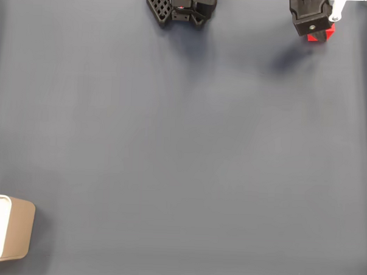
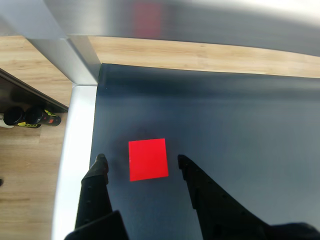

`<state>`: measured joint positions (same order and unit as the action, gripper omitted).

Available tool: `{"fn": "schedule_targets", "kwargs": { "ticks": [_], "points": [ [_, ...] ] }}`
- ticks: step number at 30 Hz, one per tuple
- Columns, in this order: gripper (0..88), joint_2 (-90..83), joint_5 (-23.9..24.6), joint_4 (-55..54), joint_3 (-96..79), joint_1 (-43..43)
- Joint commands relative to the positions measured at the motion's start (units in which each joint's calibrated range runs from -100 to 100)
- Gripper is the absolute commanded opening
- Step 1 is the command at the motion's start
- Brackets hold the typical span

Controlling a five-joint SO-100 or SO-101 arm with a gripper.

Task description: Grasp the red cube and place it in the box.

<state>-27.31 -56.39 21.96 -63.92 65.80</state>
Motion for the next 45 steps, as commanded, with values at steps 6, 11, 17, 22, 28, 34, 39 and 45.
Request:
{"fn": "schedule_targets", "kwargs": {
  "ticks": [6,11,17,22,28,34,39,45],
  "points": [
    [32.9,-0.3,1.0,-1.0,2.6,1.7],
    [32.9,-0.3,1.1,-1.0,2.6,1.7],
    [32.5,-0.2,1.2,-1.0,2.6,1.7],
    [32.4,-0.2,1.3,-1.0,2.7,1.9],
    [32.3,-0.2,1.5,-1.0,2.7,2.5],
    [31.7,-0.2,1.5,-1.1,2.7,2.6],
    [25.7,-0.2,1.0,-1.0,2.6,2.5],
    [17.6,-0.4,0.7,-1.0,2.6,2.5]
  ]
}}
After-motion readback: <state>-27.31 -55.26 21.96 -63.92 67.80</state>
